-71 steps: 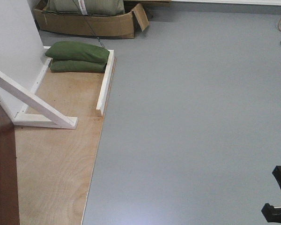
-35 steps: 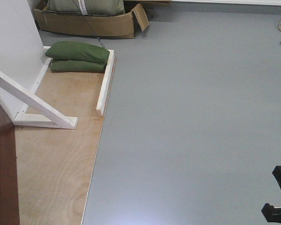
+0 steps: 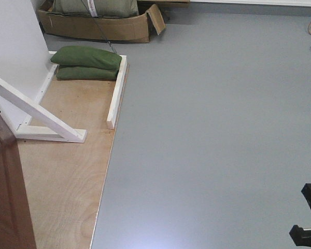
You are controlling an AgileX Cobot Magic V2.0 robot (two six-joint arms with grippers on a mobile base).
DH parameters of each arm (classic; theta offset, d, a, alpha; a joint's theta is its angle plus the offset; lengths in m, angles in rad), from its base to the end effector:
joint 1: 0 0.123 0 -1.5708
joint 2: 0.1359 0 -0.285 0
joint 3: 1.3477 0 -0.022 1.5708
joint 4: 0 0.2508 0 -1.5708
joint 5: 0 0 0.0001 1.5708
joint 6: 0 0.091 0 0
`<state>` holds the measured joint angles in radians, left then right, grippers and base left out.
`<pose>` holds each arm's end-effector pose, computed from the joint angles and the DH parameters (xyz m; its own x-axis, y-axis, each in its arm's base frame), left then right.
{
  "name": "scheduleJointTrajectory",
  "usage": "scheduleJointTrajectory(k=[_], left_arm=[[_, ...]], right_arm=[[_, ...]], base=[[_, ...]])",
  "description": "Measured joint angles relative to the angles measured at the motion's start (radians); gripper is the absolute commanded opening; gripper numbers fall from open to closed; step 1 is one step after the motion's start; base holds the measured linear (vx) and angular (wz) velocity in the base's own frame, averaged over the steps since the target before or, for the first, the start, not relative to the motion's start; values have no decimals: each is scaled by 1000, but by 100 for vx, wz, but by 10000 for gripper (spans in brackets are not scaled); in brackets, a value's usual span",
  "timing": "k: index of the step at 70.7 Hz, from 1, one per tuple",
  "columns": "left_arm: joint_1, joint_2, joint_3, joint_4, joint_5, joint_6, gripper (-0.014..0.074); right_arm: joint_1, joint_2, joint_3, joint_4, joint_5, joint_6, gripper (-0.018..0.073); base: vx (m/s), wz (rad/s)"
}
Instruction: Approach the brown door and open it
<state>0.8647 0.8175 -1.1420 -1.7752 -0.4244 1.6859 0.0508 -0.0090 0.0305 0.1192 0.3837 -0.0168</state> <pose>0.0598 0.1266 0.5022 0.3054 0.2053 -0.9298 -0.9169 0.3268 -0.2290 0.0522 0.0067 0.1692 -0.3173 0.0776 -0.9452 -0.0636 0.9927 0.1028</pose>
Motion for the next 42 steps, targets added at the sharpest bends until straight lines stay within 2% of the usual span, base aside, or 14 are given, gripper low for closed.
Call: scheduleJointTrajectory(k=[9, 18, 26, 35, 42], left_arm=[[0, -12, 0, 7, 249, -1, 17], [-3, -21, 0, 25, 548, -5, 17], [-9, -28, 0, 46, 811, -49, 17], [-18, -31, -1, 61, 993, -132, 17], [-62, -27, -1, 70, 1069, -187, 17]], right_arm=[[0, 0, 0, 0, 0, 0, 0], [0, 0, 0, 0, 0, 0, 0], [0, 0, 0, 0, 0, 0, 0], [0, 0, 0, 0, 0, 0, 0], [0, 0, 0, 0, 0, 0, 0]], base=[[0, 0], [0, 0], [0, 0], [0, 0], [0, 0]])
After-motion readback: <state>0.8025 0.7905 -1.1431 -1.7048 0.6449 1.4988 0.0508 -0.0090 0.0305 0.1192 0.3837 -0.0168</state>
